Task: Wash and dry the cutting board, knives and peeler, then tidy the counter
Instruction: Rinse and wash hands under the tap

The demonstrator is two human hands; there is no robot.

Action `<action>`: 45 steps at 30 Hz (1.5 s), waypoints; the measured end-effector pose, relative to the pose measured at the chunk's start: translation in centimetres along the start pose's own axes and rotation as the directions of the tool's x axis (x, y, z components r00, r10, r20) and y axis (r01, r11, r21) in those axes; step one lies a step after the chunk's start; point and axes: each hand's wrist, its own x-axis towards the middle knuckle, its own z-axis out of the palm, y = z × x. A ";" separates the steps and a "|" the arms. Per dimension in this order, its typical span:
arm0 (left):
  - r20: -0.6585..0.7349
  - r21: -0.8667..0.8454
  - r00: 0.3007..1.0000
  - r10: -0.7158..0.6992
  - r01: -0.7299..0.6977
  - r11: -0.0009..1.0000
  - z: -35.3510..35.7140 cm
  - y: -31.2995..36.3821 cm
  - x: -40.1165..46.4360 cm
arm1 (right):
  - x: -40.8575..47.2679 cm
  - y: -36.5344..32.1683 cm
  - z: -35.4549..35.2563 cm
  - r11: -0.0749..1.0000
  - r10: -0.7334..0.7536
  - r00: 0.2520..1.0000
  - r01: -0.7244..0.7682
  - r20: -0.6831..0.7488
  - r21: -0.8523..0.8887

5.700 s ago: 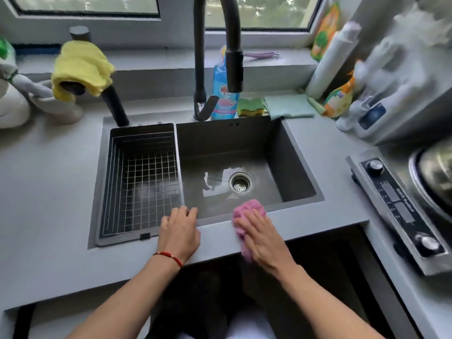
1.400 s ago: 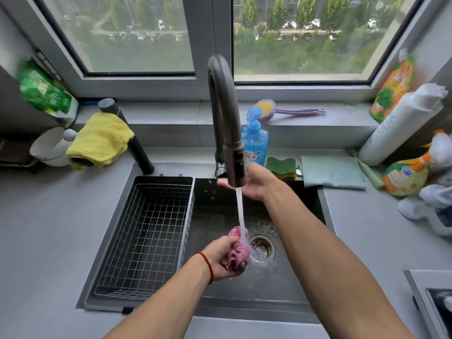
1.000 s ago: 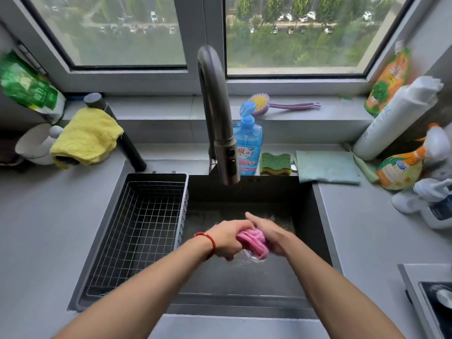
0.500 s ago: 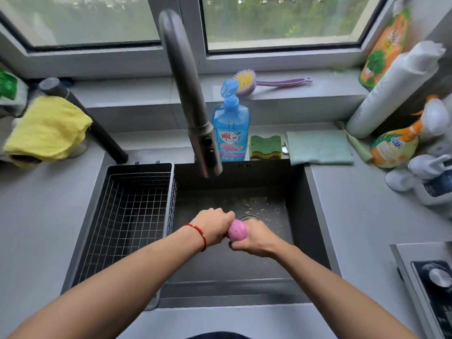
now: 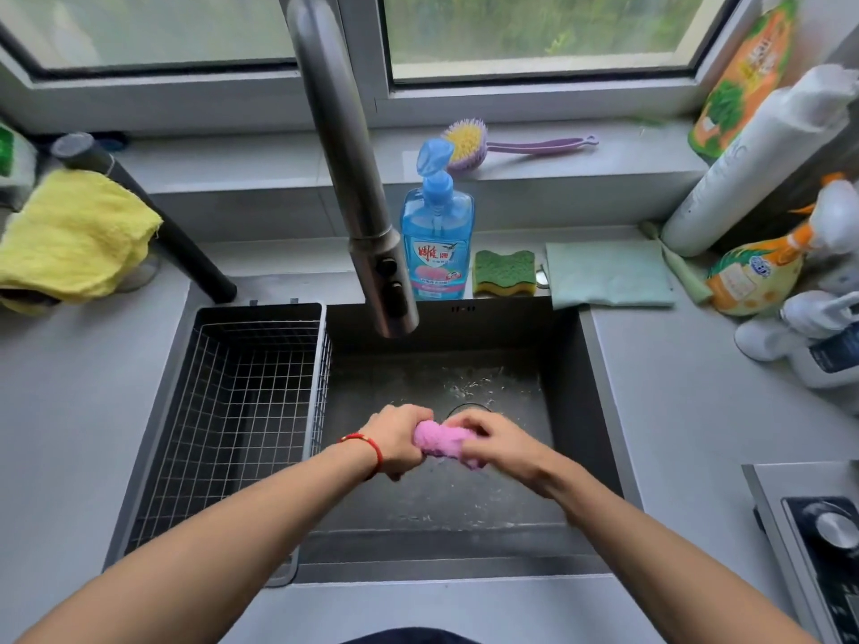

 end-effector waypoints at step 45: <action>-0.131 0.717 0.552 0.824 -0.520 0.463 -1.7 2.1 -2.7 | -2.2 -1.9 3.9 0.432 -0.284 0.770 -0.429 0.571 0.793</action>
